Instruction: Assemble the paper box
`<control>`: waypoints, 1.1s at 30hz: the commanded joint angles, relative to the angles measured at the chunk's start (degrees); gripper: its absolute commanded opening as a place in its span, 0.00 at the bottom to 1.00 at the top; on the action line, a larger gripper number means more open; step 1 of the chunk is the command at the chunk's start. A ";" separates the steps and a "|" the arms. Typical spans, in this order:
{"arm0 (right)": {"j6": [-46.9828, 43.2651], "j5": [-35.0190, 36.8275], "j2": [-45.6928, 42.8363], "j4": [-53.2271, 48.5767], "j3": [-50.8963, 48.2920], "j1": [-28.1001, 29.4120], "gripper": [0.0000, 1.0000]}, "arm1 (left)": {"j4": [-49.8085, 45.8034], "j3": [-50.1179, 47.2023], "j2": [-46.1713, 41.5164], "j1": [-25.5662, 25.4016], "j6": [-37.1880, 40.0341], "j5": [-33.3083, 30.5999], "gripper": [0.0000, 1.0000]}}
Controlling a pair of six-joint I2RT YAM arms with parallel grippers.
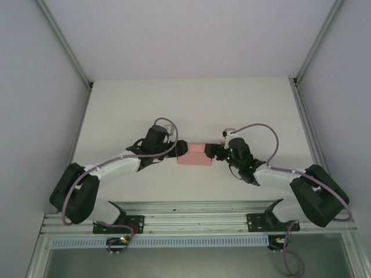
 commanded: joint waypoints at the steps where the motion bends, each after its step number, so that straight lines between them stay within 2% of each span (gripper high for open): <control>1: -4.71 0.08 3.75 -6.37 -4.01 0.16 0.77 | 8.22 -6.27 5.60 0.64 -1.24 3.99 0.54; 5: -5.59 -2.68 3.99 -3.99 -5.00 -0.65 0.72 | 17.60 -9.64 9.11 0.64 -2.98 7.43 0.30; 7: -5.97 -2.42 3.73 -4.50 -5.12 -0.83 0.71 | 18.39 -10.27 9.84 0.63 -3.15 7.30 0.14; 9: -6.19 -2.55 3.86 -3.95 -5.54 -1.01 0.66 | 18.76 -10.73 10.08 0.49 -3.49 7.37 0.03; 13: -6.93 -2.08 6.34 1.35 -7.52 -1.00 0.59 | 18.18 -11.11 9.92 0.35 -3.40 6.51 0.00; 15: -7.36 -1.89 7.96 3.92 -7.94 -0.96 0.50 | 17.73 -11.01 9.97 0.37 -3.26 6.34 0.00; 19: -8.15 -2.02 9.67 7.52 -8.40 -1.18 0.48 | 15.21 -9.33 10.12 0.38 -2.68 6.27 0.00; 20: -8.19 -1.80 9.30 6.45 -7.94 -1.31 0.45 | 14.37 -8.74 9.98 0.36 -2.40 6.31 0.00; 22: -8.67 -1.81 7.72 5.19 -7.51 -1.50 0.43 | 14.03 -8.23 9.29 0.39 -2.24 6.58 0.09; 24: -8.87 -1.89 5.24 3.04 -6.94 -1.47 0.45 | 12.31 -7.20 7.96 0.33 -1.57 6.14 0.19; 26: -8.47 -1.79 2.16 -2.26 -4.92 -1.53 0.49 | 7.27 -4.70 6.17 0.38 0.49 4.47 0.22; 27: -7.93 -1.22 1.69 -6.43 -3.17 -1.60 0.51 | 4.60 -3.23 5.37 0.32 1.48 3.68 0.29; 29: -7.59 -0.88 -1.59 -15.40 1.39 -1.60 0.58 | -2.02 0.84 3.92 0.46 3.81 1.01 0.53; 31: -7.04 -0.46 -2.64 -21.62 5.47 -1.64 0.63 | -8.34 5.23 3.20 0.64 5.19 -2.13 0.83; 33: -6.77 -0.60 -3.50 -25.52 9.10 -1.86 0.71 | -11.28 8.61 2.76 0.83 6.86 -2.71 0.99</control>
